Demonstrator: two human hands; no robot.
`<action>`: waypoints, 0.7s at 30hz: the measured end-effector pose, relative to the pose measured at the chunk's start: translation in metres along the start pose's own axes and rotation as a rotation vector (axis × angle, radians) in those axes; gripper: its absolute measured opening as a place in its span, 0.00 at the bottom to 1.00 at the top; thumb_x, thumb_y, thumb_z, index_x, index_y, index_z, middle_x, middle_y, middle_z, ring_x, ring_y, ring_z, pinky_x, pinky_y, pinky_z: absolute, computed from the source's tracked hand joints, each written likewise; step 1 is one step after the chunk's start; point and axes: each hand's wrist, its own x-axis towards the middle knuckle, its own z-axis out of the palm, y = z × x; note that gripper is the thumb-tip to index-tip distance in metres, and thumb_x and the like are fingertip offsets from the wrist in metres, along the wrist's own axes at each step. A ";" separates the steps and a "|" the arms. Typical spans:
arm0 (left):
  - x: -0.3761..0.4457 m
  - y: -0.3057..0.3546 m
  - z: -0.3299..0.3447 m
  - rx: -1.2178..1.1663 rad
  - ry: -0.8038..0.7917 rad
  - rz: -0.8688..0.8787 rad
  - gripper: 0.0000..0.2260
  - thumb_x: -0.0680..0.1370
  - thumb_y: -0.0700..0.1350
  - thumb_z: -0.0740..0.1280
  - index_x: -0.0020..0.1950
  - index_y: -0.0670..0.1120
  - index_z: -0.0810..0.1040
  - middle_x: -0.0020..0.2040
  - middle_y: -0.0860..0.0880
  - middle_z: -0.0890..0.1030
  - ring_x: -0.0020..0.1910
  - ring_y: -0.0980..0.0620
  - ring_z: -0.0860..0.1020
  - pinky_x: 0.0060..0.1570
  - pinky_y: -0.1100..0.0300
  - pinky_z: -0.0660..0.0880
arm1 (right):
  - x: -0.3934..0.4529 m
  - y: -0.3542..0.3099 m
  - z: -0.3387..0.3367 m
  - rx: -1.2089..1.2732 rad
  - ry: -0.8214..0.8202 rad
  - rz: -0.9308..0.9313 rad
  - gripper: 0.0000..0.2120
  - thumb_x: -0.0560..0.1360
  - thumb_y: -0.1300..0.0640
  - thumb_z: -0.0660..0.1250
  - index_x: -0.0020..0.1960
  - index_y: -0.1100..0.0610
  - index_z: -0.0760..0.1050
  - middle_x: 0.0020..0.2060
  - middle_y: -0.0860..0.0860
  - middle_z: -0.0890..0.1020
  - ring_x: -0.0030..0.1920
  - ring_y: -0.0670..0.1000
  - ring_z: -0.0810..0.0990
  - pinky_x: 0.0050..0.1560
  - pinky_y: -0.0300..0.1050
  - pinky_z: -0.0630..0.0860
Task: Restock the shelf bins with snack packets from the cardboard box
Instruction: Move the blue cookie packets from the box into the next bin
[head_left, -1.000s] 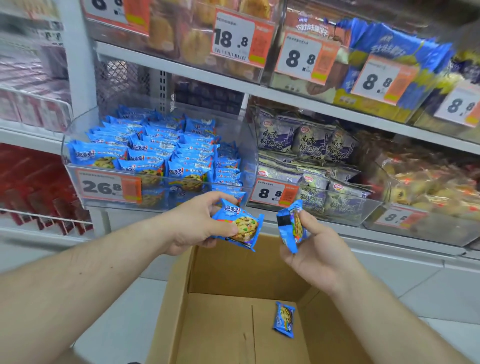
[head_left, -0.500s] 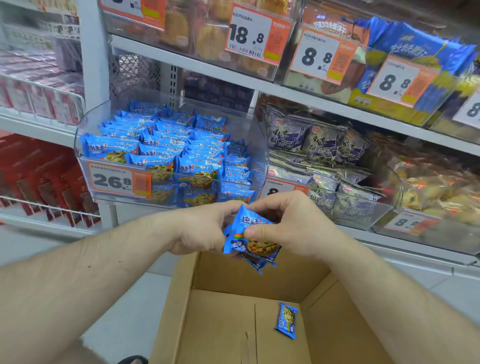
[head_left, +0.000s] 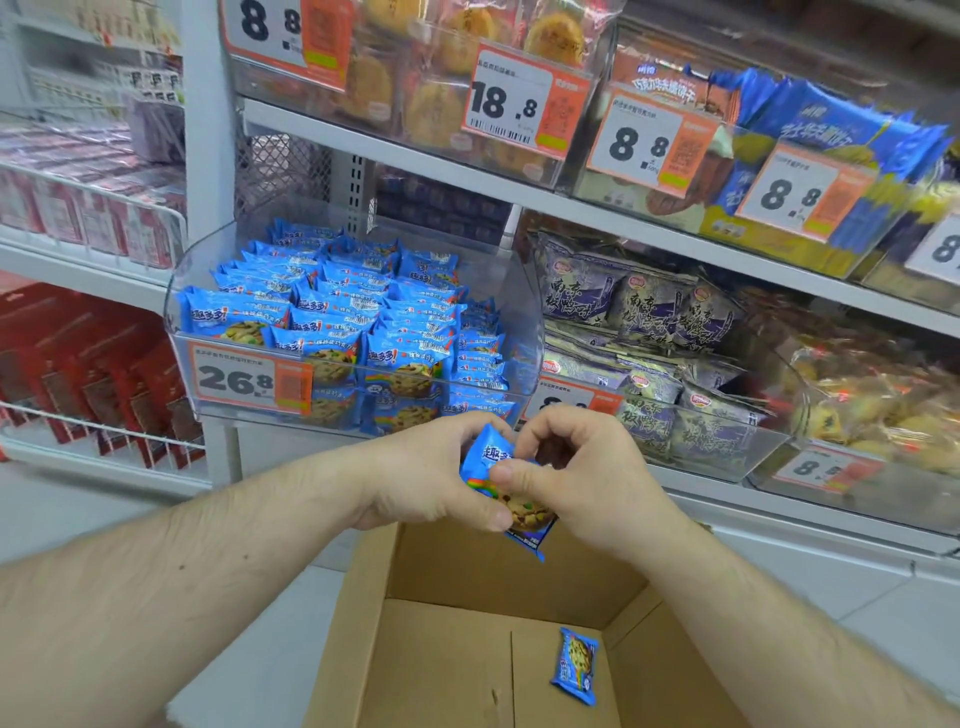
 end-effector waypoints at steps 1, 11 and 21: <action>0.000 0.002 -0.001 0.006 0.012 0.009 0.21 0.64 0.36 0.76 0.53 0.47 0.74 0.48 0.46 0.80 0.47 0.52 0.79 0.50 0.53 0.76 | 0.002 0.000 -0.002 0.005 0.026 -0.008 0.11 0.63 0.52 0.81 0.36 0.49 0.78 0.31 0.42 0.75 0.31 0.41 0.70 0.35 0.37 0.68; -0.002 0.016 -0.005 0.167 0.133 0.180 0.23 0.66 0.39 0.77 0.55 0.55 0.73 0.55 0.50 0.79 0.55 0.45 0.80 0.59 0.45 0.75 | 0.018 -0.007 -0.022 -0.260 -0.308 -0.012 0.35 0.59 0.38 0.74 0.64 0.44 0.71 0.55 0.41 0.80 0.55 0.42 0.80 0.60 0.48 0.76; 0.007 0.026 -0.029 0.286 0.350 0.265 0.35 0.64 0.46 0.76 0.63 0.64 0.63 0.56 0.60 0.69 0.50 0.59 0.76 0.49 0.62 0.77 | 0.051 -0.038 -0.037 -0.464 -0.230 -0.059 0.25 0.61 0.47 0.77 0.57 0.47 0.78 0.45 0.42 0.82 0.45 0.43 0.80 0.51 0.47 0.77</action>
